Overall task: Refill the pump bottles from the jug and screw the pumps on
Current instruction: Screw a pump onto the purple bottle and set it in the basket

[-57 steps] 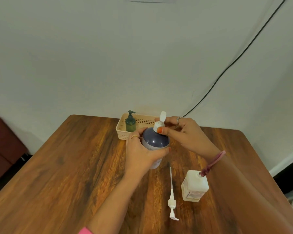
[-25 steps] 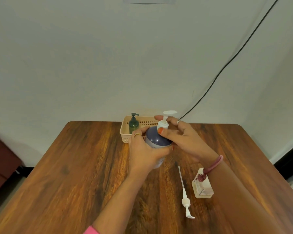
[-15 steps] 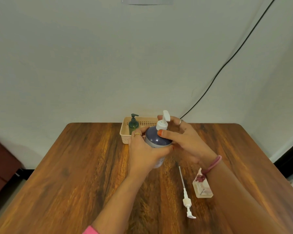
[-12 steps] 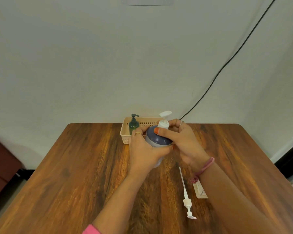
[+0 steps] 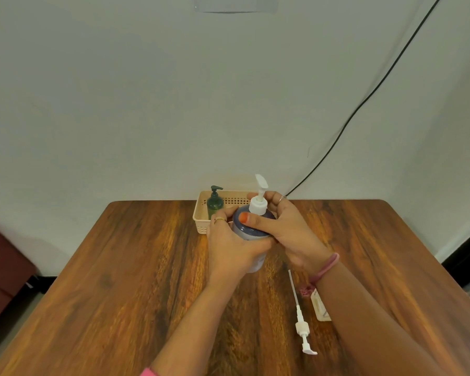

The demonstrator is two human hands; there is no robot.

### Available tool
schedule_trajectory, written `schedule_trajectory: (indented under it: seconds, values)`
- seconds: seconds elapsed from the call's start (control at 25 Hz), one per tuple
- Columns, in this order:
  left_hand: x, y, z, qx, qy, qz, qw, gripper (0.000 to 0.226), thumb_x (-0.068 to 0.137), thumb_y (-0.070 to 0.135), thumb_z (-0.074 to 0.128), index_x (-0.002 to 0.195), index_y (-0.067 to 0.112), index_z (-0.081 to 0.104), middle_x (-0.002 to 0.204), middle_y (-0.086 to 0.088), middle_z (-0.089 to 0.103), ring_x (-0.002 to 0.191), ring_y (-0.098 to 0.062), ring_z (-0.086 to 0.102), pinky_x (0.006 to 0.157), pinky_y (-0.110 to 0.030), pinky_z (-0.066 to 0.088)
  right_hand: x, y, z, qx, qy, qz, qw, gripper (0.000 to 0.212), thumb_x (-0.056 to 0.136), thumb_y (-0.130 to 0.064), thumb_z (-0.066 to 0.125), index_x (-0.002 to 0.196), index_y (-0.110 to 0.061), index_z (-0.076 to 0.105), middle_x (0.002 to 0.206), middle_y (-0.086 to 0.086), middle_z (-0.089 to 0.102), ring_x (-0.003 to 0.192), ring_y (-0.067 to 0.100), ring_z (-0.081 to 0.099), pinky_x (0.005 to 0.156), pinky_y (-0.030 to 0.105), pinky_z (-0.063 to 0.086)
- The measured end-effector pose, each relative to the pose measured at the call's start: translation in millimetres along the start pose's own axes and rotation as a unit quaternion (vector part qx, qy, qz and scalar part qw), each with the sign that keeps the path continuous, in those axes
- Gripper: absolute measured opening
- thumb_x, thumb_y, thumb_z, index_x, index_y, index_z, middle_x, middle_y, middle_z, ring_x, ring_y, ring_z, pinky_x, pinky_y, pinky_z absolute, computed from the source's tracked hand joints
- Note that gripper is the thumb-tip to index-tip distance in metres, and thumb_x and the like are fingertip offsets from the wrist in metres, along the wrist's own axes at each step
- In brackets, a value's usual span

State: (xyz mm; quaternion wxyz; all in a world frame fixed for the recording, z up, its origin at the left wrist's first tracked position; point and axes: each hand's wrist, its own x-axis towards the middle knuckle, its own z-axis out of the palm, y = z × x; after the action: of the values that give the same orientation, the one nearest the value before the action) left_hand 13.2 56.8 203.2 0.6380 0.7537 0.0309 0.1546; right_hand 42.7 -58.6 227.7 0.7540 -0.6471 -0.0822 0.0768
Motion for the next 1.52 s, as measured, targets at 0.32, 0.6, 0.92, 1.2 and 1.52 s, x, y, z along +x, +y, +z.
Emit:
schedule_trajectory:
  seconds: [0.32, 0.6, 0.92, 1.2, 1.52]
  values:
    - [1.3, -0.8, -3.2, -0.009, 0.0, 0.015, 1.0, 0.076, 0.048, 0.021, 0.093, 0.114, 0.023, 0.054, 0.105, 0.016, 0.06, 0.095, 0.003, 0.059, 0.069, -0.005, 0.047, -1.7, 2.0, -3.4, 0.047, 0.02, -0.016, 0.999, 0.046, 0.061, -0.01, 0.079, 0.104, -0.009, 0.064, 0.099, 0.006, 0.073, 0.093, 0.021, 0.069, 0.073, 0.027, 0.056]
    - [-0.7, -4.1, -5.6, 0.001, -0.021, 0.009, 1.0, 0.079, 0.047, 0.027, 0.093, 0.115, 0.025, 0.052, 0.106, 0.018, 0.059, 0.099, 0.002, 0.058, 0.069, -0.005, 0.047, -5.7, 1.1, -13.0, 0.025, -0.065, 0.019, 0.997, 0.044, 0.074, -0.019, 0.07, 0.117, -0.013, 0.064, 0.112, 0.005, 0.07, 0.105, 0.019, 0.065, 0.084, 0.027, 0.054]
    - [4.8, -18.0, 1.5, -0.004, -0.016, -0.024, 1.0, 0.07, 0.047, 0.025, 0.094, 0.1, 0.037, 0.05, 0.102, 0.019, 0.059, 0.097, 0.001, 0.06, 0.076, -0.015, 0.05, -6.2, 17.7, 9.8, 0.051, 0.127, 0.002, 0.991, 0.031, 0.066, -0.007, 0.082, 0.096, -0.009, 0.073, 0.094, 0.007, 0.074, 0.092, 0.022, 0.07, 0.076, 0.03, 0.057]
    - [12.6, -28.8, 2.4, 0.012, -0.029, -0.032, 0.999, 0.08, 0.053, 0.025, 0.09, 0.122, 0.028, 0.05, 0.116, 0.015, 0.057, 0.108, -0.008, 0.057, 0.087, -0.023, 0.052, 5.1, 22.4, -5.5, -0.084, 0.061, -0.007, 0.995, 0.046, 0.065, -0.018, 0.085, 0.104, -0.029, 0.064, 0.106, -0.004, 0.07, 0.102, 0.014, 0.065, 0.084, 0.03, 0.056]
    - [36.0, -42.1, 10.9, -0.008, -0.07, -0.06, 0.996, 0.083, 0.062, 0.017, 0.087, 0.121, 0.046, 0.036, 0.112, 0.025, 0.05, 0.113, -0.012, 0.053, 0.093, -0.03, 0.052, 33.5, 40.9, -20.9, -0.224, 0.069, -0.012, 0.972, 0.082, 0.05, -0.028, 0.092, 0.12, -0.03, 0.049, 0.118, -0.007, 0.059, 0.108, 0.013, 0.058, 0.089, 0.032, 0.054]
